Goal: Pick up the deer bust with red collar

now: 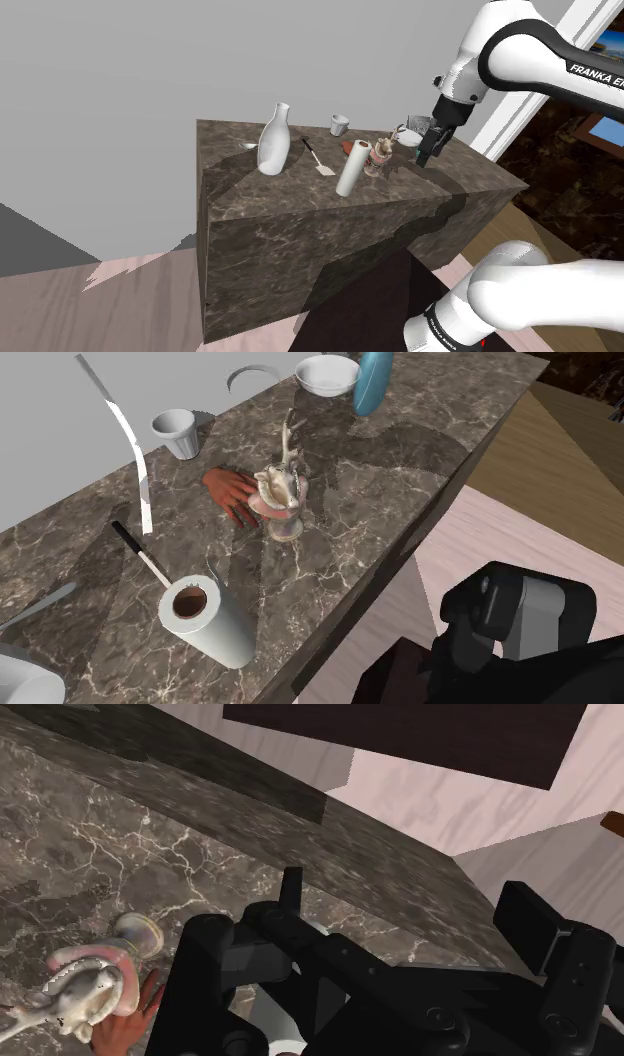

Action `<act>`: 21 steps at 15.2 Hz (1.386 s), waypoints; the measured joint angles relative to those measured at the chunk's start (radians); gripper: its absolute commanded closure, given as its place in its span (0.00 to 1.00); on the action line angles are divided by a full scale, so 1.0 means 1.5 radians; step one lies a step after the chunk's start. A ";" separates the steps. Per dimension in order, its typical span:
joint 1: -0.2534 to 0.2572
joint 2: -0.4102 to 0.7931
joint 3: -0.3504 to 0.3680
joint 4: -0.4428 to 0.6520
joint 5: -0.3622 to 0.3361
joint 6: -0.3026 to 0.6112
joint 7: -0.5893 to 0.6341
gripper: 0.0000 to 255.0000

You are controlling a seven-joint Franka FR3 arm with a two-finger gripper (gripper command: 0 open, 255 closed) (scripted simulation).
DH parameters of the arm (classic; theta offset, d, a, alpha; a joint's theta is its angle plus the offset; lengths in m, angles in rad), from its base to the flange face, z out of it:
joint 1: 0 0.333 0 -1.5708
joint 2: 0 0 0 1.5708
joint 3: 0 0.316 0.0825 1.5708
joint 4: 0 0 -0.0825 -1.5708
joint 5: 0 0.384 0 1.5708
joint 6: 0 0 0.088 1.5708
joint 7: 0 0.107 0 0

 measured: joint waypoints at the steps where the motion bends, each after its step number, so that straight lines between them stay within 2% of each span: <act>1: 0.000 0.000 0.000 0.000 0.000 0.000 0.000 0.00; 10: -0.046 0.190 -0.048 0.085 -0.012 0.095 0.037 0.00; 21: -0.097 0.463 -0.115 0.283 0.014 0.154 0.074 0.00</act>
